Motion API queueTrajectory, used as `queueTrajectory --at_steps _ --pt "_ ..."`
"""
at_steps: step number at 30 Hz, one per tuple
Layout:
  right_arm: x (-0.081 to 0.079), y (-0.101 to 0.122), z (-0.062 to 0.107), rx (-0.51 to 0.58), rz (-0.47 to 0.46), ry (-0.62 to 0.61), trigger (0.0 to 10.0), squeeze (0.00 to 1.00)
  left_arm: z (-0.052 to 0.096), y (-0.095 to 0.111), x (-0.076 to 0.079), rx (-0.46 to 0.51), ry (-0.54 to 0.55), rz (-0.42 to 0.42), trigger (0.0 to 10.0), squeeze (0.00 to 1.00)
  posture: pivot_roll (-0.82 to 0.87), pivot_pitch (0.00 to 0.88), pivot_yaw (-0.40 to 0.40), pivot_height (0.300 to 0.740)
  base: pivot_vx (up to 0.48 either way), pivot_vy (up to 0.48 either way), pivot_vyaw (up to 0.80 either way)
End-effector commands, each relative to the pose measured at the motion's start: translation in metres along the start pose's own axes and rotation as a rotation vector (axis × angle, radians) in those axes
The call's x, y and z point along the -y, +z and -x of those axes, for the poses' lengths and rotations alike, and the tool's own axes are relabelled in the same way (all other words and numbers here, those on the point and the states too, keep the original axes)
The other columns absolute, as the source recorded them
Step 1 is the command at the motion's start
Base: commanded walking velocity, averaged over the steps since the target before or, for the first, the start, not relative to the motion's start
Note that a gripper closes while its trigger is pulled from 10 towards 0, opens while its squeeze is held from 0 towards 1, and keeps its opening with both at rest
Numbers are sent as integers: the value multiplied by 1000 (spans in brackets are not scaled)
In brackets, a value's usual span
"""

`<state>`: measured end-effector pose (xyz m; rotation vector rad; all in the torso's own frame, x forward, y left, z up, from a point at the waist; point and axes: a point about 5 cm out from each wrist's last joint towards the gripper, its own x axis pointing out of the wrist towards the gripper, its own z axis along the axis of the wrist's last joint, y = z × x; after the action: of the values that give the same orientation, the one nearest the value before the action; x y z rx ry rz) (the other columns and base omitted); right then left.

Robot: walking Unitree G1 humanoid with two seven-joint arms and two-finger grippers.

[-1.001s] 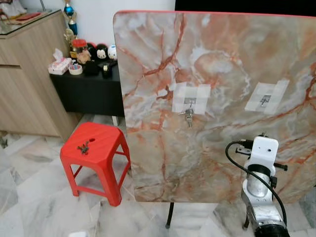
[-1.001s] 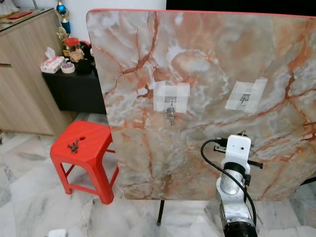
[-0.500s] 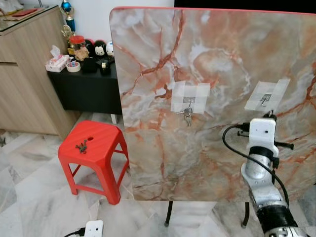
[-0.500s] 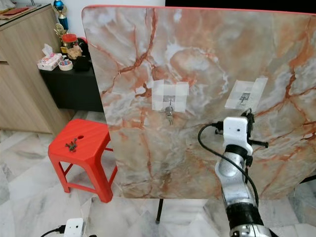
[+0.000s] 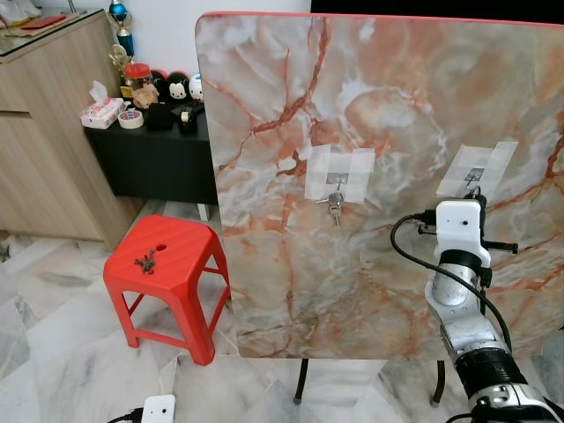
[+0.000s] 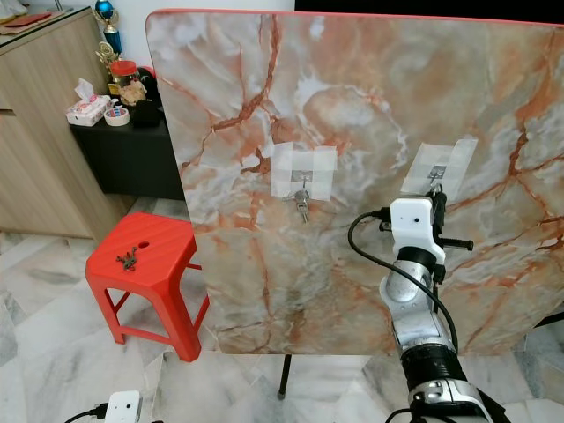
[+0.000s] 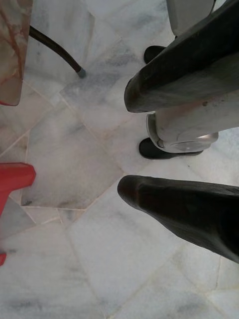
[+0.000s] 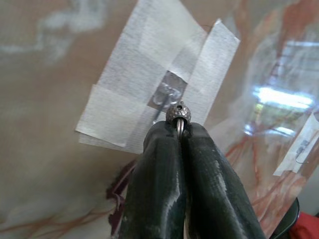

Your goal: Hang keys on a hook

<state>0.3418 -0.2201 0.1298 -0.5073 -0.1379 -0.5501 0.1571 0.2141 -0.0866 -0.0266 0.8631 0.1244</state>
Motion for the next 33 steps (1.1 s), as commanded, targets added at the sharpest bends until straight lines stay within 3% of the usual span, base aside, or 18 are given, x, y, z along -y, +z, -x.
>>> queueTrajectory --at_steps 1,12,26,33 --pt "4 2 -5 10 19 -13 10000 0 2 -5 -1 -8 -2 9 10000 0 55 0 -56 713 0 0 0" --pt "4 -1 -9 -5 50 0 10000 0 4 -9 -7 -23 8 11 10000 0 56 0 -54 713 0 0 0" --pt "3 -4 -11 -21 82 40 10000 0 10 -13 -36 -28 36 19 10000 0 57 0 -51 713 0 0 0" --pt "3 -4 -12 -18 95 40 10000 0 9 -11 -32 -39 35 22 10000 0 57 0 -51 713 0 0 0"
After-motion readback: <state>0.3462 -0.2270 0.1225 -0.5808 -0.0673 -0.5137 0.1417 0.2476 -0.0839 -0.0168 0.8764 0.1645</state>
